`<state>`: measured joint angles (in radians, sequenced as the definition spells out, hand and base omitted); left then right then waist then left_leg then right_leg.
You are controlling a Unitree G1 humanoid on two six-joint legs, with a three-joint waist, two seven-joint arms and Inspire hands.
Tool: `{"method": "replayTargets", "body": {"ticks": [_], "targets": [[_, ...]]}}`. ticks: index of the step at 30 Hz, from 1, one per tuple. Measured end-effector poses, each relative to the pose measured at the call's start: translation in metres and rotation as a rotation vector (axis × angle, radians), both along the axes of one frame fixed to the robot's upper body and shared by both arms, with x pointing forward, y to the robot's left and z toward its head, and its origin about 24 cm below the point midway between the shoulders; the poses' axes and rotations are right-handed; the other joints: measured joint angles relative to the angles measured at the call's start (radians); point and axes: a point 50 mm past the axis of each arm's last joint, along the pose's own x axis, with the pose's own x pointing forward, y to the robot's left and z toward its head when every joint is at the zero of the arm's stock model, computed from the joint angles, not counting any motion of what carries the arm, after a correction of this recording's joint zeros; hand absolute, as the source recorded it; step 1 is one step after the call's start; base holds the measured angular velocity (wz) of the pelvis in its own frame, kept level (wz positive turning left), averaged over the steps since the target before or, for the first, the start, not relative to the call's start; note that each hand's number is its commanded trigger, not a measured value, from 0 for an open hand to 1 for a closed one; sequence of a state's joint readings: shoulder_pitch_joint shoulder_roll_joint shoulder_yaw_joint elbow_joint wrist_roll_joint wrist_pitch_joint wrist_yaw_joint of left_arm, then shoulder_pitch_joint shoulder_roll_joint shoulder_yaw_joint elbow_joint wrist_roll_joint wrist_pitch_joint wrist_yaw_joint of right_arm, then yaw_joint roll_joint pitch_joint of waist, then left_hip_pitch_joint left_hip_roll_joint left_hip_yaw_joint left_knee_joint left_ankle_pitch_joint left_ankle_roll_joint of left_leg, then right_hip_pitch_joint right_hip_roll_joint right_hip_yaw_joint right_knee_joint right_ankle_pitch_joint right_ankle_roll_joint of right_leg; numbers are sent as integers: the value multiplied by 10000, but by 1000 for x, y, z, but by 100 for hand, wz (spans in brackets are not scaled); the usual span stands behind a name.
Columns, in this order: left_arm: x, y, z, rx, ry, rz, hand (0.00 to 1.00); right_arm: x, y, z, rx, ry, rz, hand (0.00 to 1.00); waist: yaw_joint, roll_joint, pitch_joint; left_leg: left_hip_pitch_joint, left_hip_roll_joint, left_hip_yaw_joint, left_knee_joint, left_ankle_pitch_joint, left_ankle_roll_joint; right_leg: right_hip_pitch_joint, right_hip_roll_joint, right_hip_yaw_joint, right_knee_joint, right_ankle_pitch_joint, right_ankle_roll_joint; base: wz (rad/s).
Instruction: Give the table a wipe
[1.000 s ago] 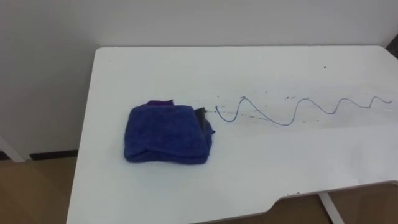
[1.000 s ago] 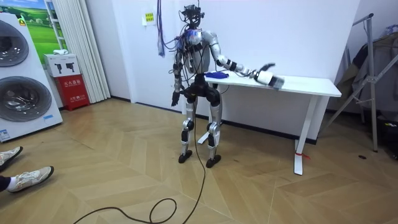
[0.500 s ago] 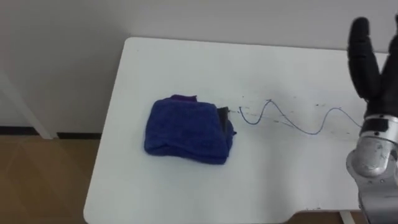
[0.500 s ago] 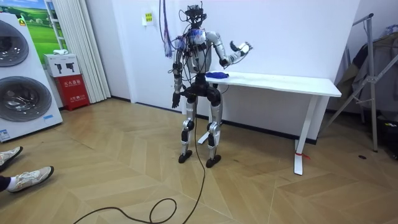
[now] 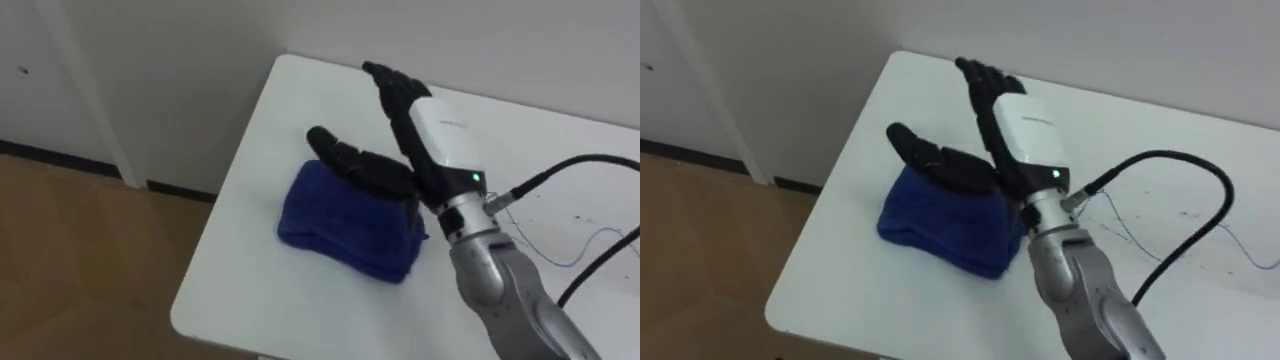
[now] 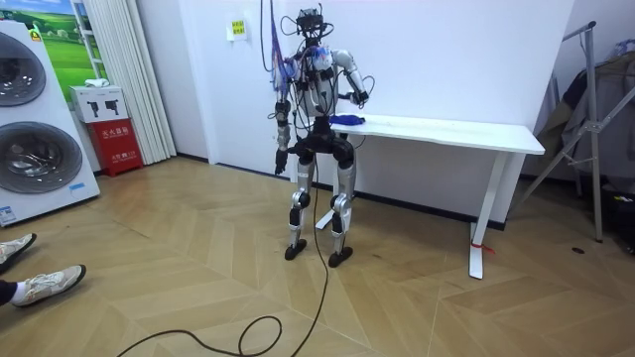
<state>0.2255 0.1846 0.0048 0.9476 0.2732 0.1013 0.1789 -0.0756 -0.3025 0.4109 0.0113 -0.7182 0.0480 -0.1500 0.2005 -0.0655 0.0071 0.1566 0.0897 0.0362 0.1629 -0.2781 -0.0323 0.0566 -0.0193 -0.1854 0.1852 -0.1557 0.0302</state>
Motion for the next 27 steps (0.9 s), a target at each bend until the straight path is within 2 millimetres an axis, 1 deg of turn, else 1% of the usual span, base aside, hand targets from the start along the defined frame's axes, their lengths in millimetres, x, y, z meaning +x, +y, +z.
{"method": "replayTargets", "body": {"ticks": [2,4,7,9,11,12,13,15,17,20,21,22,23,27], "targets": [[2,0,0,-80,17,-34,0,0,-2,-9,-466,462,50,0,-7,22,21,-76,-3,-92,11,0,0,-24,-17,-109,0,0,0,10],[3,0,0,-116,-31,-67,0,-2,-8,-25,-1228,1111,-44,0,-17,46,35,-88,-1,-119,13,0,0,-25,-15,-120,-6,0,0,6],[8,0,1,-118,-153,-92,0,-3,-13,-37,-2050,1637,-76,0,-20,40,32,-141,-4,-145,11,0,0,-48,-15,-119,-17,0,0,1],[11,0,1,-115,-228,-95,0,-6,-14,-40,-2389,1791,-22,0,-40,52,31,-138,-3,-151,11,0,0,-47,-11,-103,-18,0,0,0],[9,0,1,-122,-191,-80,0,-9,-18,-48,-2623,2060,-35,0,-86,49,28,-110,2,-202,11,0,0,8,-13,-124,-18,0,0,7],[9,0,1,-134,-191,-63,0,-11,-21,-54,-2841,2315,-116,0,-131,55,32,-65,1,-250,11,0,0,84,-16,-142,-28,0,0,14],[8,0,1,-113,-174,-53,0,-13,-22,-56,-2980,2266,-56,0,-174,72,11,-38,-3,-261,11,0,0,141,-20,-152,-59,0,0,11],[5,2,1,-43,-95,-90,0,-15,-23,-58,-3185,2299,-55,0,-222,27,-37,-35,-16,-266,10,0,0,198,-38,-227,-144,0,0,7],[3,2,1,-63,-66,-96,0,-19,-25,-63,-3268,2349,-132,0,-292,30,-41,48,-31,-350,6,0,0,336,-68,-356,-163,0,0,15],[-1,5,2,9,-3,-36,0,-24,-29,-70,-3250,2498,-294,0,-312,58,-41,225,-81,-498,11,2,3,537,-121,-375,-166,-3,4,7],[-2,7,3,56,-3,60,0,-26,-30,-71,-3258,2516,-335,67,-312,57,-41,262,-105,-533,10,2,3,570,-144,-379,-170,-3,4,3],[-4,8,3,92,34,138,0,-29,-32,-74,-3270,2548,-390,81,-336,56,-42,281,-137,-557,9,2,4,619,-173,-386,-184,-3,4,8],[-5,9,3,104,50,175,0,-30,-33,-74,-3265,2557,-430,100,-356,56,-42,288,-152,-561,9,2,3,646,-192,-388,-187,-3,5,17],[-7,12,4,402,308,-69,0,-33,-38,-78,-3570,2255,-610,100,-398,-10,-77,343,-238,-702,6,24,41,765,-271,-387,-189,-11,18,12]]}}
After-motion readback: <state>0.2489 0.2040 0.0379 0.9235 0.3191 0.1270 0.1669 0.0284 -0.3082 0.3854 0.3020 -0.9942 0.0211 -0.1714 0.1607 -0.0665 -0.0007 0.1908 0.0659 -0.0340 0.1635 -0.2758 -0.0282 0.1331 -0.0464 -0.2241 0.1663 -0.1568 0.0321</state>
